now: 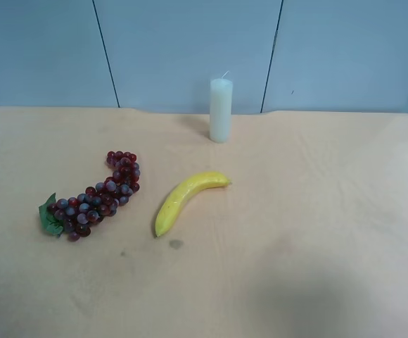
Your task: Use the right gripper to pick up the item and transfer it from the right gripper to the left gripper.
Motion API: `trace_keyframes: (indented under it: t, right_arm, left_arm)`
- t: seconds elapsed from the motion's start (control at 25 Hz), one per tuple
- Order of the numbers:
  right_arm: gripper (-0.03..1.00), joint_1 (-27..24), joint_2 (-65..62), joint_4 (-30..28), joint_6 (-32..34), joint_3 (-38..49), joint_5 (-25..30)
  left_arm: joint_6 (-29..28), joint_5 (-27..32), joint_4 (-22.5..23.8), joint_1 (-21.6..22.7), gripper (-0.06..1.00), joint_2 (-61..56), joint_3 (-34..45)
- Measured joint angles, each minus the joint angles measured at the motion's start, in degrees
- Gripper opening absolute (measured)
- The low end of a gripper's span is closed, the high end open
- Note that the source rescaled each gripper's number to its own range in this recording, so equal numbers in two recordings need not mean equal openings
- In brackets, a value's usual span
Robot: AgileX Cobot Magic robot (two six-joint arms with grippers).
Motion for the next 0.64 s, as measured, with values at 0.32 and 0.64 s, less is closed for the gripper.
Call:
trace_keyframes:
  t: [0.32,0.64]
  right_arm:
    - [1.0,0.0,0.0,0.0,0.0,0.0,0.0]
    - [1.0,0.0,0.0,0.0,0.0,0.0,0.0]
  left_arm:
    - [-0.1,0.0,0.0,0.0,1.0,0.0,0.0]
    - [-0.1,0.0,0.0,0.0,1.0,0.0,0.0]
